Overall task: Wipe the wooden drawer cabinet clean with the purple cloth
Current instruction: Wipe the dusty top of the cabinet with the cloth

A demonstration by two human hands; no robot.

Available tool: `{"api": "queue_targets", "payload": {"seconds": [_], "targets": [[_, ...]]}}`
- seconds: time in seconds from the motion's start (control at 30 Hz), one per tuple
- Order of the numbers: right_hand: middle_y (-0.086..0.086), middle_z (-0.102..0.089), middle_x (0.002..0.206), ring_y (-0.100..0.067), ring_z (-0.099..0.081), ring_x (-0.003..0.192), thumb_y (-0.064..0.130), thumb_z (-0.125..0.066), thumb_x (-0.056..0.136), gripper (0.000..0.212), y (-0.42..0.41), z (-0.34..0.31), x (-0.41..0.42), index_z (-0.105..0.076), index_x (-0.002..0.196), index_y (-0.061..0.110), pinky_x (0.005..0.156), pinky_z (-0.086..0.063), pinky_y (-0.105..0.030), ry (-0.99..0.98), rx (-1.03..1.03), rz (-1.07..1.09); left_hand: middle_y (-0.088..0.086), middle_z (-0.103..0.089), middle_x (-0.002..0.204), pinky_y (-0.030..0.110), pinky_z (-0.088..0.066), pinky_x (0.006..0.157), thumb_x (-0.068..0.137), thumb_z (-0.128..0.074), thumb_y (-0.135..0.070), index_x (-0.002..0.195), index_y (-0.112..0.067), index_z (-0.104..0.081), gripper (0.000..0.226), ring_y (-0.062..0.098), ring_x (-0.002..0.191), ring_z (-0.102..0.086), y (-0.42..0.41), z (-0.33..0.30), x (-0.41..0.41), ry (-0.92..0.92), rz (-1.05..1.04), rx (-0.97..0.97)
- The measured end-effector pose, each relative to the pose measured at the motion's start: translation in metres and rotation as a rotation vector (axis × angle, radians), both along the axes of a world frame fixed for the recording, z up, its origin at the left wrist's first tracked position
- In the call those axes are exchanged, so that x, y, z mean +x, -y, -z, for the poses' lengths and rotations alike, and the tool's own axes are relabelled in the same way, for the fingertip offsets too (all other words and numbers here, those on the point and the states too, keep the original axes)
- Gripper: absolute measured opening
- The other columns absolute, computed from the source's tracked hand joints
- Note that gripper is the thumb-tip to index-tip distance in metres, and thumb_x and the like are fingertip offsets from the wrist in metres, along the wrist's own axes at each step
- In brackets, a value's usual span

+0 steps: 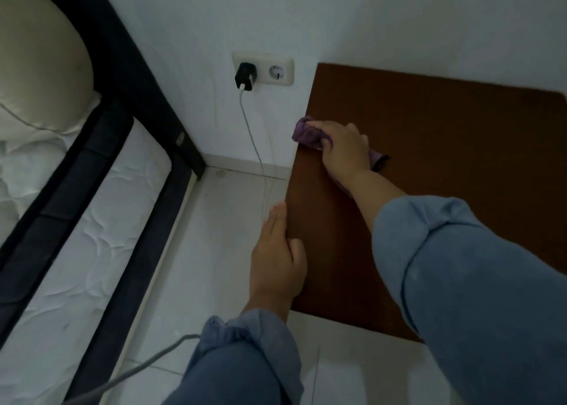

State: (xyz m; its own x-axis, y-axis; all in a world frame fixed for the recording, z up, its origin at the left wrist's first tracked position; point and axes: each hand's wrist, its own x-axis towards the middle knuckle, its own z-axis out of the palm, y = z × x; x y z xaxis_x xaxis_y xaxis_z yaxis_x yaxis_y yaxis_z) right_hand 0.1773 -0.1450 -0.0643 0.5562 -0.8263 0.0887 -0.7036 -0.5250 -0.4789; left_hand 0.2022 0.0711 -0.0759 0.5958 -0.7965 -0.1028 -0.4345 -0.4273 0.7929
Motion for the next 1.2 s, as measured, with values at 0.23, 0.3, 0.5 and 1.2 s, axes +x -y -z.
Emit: {"api": "queue_targets", "payload": {"seconds": [0.23,0.3,0.5,1.2], "targets": [[0.012,-0.057,0.129,-0.021,-0.048,0.100,0.008,-0.044,0.090,0.048,-0.090,0.002,-0.037,-0.054,0.126,0.039,0.082,-0.032,-0.036,0.073,-0.007,-0.128,0.007,-0.038,0.149,0.016,-0.019,0.108,0.078,-0.037,-0.027,0.146,-0.012,-0.031,0.070,0.018,0.136,-0.036,0.000,0.000,0.000,0.006,-0.003,0.004],[0.014,-0.057,0.128,-0.019,-0.047,0.098,0.009,-0.044,0.091,0.048,-0.103,0.004,-0.041,-0.054,0.126,0.039,0.079,-0.031,-0.033,0.078,-0.012,-0.130,0.009,-0.039,0.148,0.021,-0.023,0.108,0.077,-0.037,-0.029,0.146,-0.012,-0.031,0.071,0.020,0.135,-0.038,0.001,0.000,0.001,-0.003,-0.022,0.020],[0.011,-0.056,0.130,-0.021,-0.046,0.102,0.007,-0.044,0.091,0.047,-0.102,0.000,-0.041,-0.054,0.127,0.036,0.080,-0.029,-0.032,0.072,-0.043,-0.125,0.006,-0.051,0.138,0.025,-0.035,0.105,0.081,-0.042,-0.034,0.142,-0.014,-0.040,0.064,0.018,0.122,-0.050,-0.017,-0.001,0.001,-0.025,-0.014,-0.047],[0.002,-0.064,0.120,-0.028,-0.050,0.098,-0.002,-0.044,0.080,0.049,-0.126,0.007,-0.043,-0.063,0.118,0.022,0.086,-0.042,-0.039,0.152,-0.007,-0.109,-0.007,-0.065,0.117,0.023,-0.045,0.086,0.081,-0.072,-0.028,0.131,-0.024,-0.051,0.054,0.011,0.104,-0.059,-0.097,0.028,-0.008,-0.017,0.007,0.052]]}}
